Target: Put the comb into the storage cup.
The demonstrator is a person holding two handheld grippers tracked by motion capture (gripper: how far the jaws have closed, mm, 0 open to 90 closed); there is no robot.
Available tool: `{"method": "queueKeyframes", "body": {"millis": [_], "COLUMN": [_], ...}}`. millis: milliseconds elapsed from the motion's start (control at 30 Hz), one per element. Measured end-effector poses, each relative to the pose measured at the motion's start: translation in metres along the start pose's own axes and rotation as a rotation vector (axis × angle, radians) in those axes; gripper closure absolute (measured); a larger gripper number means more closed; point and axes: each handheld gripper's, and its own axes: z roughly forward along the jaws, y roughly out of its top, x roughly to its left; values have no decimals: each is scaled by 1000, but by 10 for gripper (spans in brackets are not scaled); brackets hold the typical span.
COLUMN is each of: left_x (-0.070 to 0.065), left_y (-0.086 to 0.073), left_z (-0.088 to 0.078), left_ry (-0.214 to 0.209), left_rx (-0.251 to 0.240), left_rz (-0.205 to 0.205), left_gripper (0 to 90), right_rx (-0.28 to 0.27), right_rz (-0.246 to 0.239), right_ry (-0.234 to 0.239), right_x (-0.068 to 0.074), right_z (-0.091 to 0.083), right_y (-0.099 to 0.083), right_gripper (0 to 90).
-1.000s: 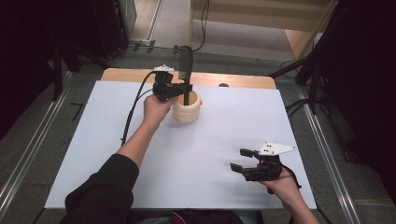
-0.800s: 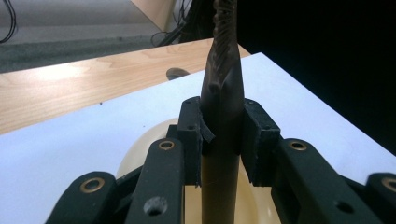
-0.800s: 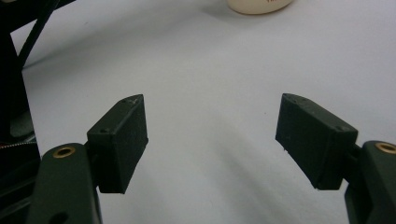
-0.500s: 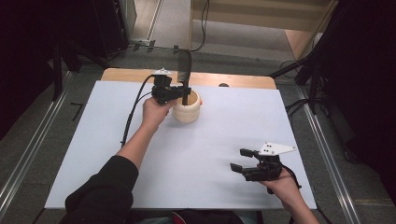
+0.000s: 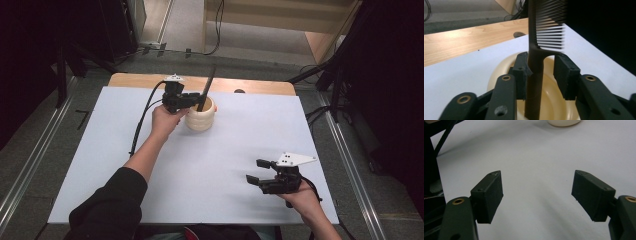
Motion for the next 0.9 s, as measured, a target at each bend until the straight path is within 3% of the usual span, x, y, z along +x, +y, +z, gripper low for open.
{"method": "queueKeyframes", "body": {"millis": [267, 567, 900], "left_x": [0, 4, 8], "left_y": [4, 9, 4], "left_z": [-9, -28, -45], "left_ry": [-17, -67, -79], "left_rx": [-16, -8, 10], "left_rz": [-22, -59, -69], "left_gripper": [497, 423, 377], "right_rx": [0, 1, 3], "right_rz": [0, 2, 5], "right_ry": [1, -1, -5], "right_x": [0, 0, 0], "right_z": [0, 0, 0], "right_y": [0, 0, 0], "right_gripper": [231, 231, 228]}}
